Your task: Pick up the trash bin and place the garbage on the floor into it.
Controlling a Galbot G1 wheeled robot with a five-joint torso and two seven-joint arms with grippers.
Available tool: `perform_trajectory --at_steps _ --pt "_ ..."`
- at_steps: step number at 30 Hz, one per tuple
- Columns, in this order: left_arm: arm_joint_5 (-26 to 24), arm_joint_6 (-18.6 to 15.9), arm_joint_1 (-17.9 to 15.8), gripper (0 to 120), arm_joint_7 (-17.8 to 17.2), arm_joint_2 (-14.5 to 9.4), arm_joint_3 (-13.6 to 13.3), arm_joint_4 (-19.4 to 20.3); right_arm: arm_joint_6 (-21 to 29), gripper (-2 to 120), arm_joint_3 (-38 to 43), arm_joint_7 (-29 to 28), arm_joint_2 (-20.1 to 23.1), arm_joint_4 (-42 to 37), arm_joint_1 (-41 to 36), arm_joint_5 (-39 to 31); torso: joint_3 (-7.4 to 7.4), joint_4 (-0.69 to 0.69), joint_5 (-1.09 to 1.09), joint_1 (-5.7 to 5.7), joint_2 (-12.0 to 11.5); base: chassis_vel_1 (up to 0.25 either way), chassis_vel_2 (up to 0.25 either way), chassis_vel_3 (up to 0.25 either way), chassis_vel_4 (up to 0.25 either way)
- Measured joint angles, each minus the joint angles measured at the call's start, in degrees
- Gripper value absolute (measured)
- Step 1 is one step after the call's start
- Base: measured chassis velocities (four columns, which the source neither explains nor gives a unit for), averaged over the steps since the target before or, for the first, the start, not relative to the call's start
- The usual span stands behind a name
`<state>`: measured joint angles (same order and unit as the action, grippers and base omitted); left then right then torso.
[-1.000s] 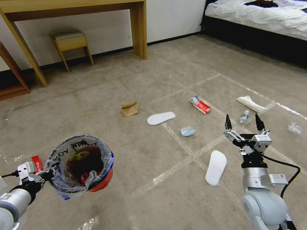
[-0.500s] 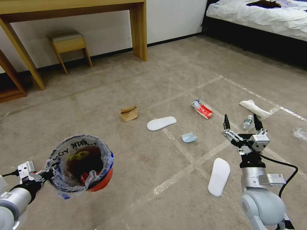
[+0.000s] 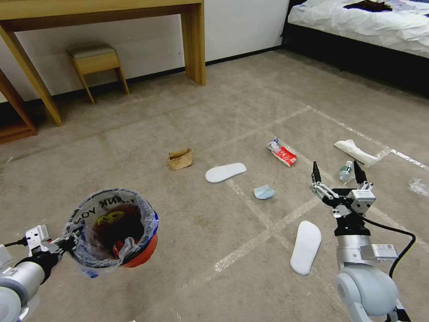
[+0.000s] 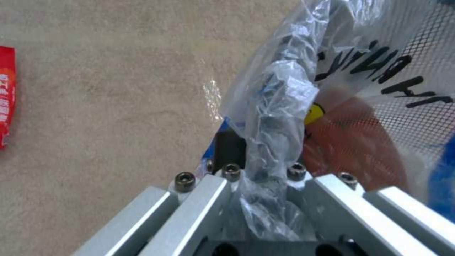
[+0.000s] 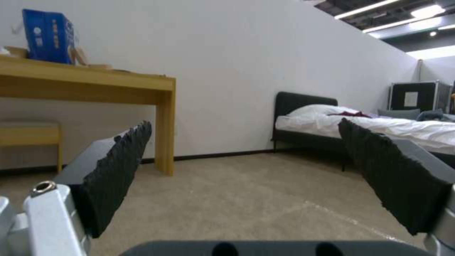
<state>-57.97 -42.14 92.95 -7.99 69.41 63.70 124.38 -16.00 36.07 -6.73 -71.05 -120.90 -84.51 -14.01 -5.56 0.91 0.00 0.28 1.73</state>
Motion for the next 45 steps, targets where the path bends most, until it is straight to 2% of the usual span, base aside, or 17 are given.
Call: perform_trajectory --at_steps 7,45 --pt "0.8 0.0 -0.6 1 1.7 0.3 -0.3 -1.0 0.2 100 -0.1 0.0 0.3 0.7 0.5 0.1 0.00 0.00 0.00 0.00 0.0 0.000 0.000 0.000 0.000" --pt "0.9 0.1 -0.1 1 4.0 0.8 0.3 -2.6 0.8 100 -0.3 -0.2 0.9 1.0 0.4 -0.1 0.00 0.00 0.00 0.00 0.0 -0.004 -0.003 -0.003 -0.005"
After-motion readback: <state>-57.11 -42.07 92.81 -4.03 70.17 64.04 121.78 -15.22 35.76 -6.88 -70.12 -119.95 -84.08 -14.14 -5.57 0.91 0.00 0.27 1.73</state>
